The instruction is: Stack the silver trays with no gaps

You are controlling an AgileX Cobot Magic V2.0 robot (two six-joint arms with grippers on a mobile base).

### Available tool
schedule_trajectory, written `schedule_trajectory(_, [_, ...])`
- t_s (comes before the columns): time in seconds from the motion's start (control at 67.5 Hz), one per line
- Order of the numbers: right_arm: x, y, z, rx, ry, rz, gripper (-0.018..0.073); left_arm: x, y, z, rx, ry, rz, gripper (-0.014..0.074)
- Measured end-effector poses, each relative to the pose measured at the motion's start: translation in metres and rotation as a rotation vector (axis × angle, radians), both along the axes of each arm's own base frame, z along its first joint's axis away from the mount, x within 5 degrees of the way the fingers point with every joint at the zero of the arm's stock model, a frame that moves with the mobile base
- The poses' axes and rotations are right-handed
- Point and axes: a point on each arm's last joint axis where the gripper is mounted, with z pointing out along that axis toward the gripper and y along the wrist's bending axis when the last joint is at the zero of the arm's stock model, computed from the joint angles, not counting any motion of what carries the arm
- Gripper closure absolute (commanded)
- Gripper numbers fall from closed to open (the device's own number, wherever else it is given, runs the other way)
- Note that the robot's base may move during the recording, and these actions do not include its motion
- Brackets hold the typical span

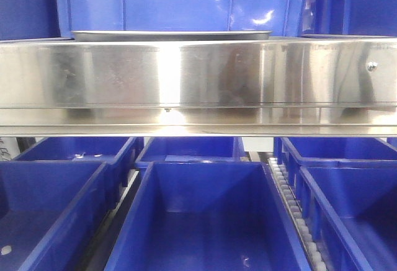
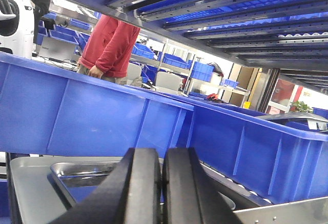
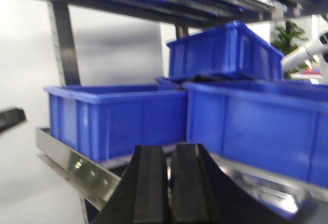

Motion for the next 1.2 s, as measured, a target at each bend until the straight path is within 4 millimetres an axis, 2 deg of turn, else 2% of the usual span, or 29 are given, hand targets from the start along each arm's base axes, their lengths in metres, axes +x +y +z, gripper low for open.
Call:
schedule_trajectory(0.222, [0.007, -0.016, -0.060, -0.243, 0.048, -0.197, 0.0575, 0.000, 0.000, 0.000, 0.001, 0.002, 0.001, 0.0585])
schedule_trajectory(0.519, [-0.009, -0.055, -0.113, -0.193, 0.129, -0.551, 0.0575, 0.000, 0.000, 0.000, 0.001, 0.002, 0.001, 0.0585])
schedule_trajectory(0.771, [-0.019, -0.065, -0.126, -0.194, 0.216, -0.683, 0.0575, 0.000, 0.000, 0.000, 0.001, 0.002, 0.001, 0.0585])
schedule_trajectory(0.963, [-0.023, -0.066, -0.138, -0.226, 0.204, -0.703, 0.0575, 0.000, 0.000, 0.000, 0.001, 0.002, 0.001, 0.0585])
schedule_trajectory(1.2, [-0.023, -0.066, -0.138, -0.223, 0.183, -0.707, 0.0575, 0.000, 0.000, 0.000, 0.000, 0.000, 0.001, 0.0585])
